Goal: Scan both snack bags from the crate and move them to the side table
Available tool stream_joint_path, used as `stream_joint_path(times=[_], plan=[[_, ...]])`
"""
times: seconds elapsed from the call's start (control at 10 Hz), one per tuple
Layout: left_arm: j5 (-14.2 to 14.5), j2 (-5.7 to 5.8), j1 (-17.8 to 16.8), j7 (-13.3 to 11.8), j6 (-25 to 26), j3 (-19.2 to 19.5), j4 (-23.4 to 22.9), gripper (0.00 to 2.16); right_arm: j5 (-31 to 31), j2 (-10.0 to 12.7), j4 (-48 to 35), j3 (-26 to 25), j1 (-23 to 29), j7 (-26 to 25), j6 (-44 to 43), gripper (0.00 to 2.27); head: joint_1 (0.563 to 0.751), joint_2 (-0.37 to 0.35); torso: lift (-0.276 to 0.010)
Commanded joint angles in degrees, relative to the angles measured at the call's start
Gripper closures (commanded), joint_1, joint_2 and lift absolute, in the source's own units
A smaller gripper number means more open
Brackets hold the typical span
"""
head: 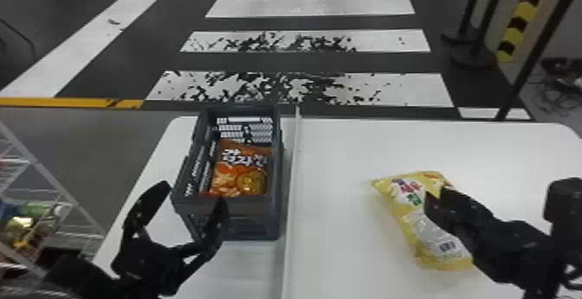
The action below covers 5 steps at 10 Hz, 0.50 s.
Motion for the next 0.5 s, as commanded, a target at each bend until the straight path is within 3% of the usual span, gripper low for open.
stream_joint_path(times=[0.0, 0.4], plan=[[0.00, -0.04, -0.02, -0.09, 0.00, 0.00, 0.00, 0.06, 0.41, 0.09, 5.50, -0.05, -2.33, 0.73, -4.54, 1.86, 0.695, 0.088, -0.099], [0.00, -0.13, -0.02, -0.35, 0.00, 0.00, 0.09, 0.06, 4.46, 0.09, 22.90, 3.47, -10.85, 3.54, -13.86, 1.98, 0.695, 0.067, -0.099]])
